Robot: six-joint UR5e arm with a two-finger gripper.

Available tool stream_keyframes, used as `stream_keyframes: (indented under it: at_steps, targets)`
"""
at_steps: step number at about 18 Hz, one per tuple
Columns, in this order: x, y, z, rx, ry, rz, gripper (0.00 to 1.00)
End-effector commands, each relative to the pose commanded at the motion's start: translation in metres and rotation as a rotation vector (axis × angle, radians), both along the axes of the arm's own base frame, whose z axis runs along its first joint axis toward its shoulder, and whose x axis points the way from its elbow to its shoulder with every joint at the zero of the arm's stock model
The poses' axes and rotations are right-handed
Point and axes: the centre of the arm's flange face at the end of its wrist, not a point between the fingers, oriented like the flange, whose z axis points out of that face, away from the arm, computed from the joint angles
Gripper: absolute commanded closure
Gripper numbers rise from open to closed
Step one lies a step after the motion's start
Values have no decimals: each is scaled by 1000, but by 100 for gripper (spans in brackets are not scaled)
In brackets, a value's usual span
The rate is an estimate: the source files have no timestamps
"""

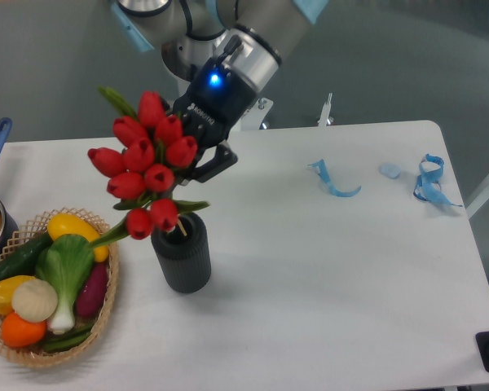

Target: Pick up the flowers from the vase

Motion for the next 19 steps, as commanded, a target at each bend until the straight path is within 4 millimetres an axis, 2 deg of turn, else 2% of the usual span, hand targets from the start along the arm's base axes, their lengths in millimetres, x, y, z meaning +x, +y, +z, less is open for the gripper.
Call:
stream_keyframes:
  at_steps: [1, 3, 6, 9, 11, 17, 19]
  targets:
    - [-3, -2, 4, 8, -2, 4, 57]
    - [-22, -15, 14, 18, -25, 55, 57]
    - [-50, -38, 13, 19, -28, 118, 57]
    - [-87, -65, 2, 16, -5, 181, 57]
    - [-108, -68, -19, 9, 23, 172, 57]
    - [-137, -88, -37, 3, 48, 201, 57]
    - [-137, -88, -41, 0, 44, 199, 57]
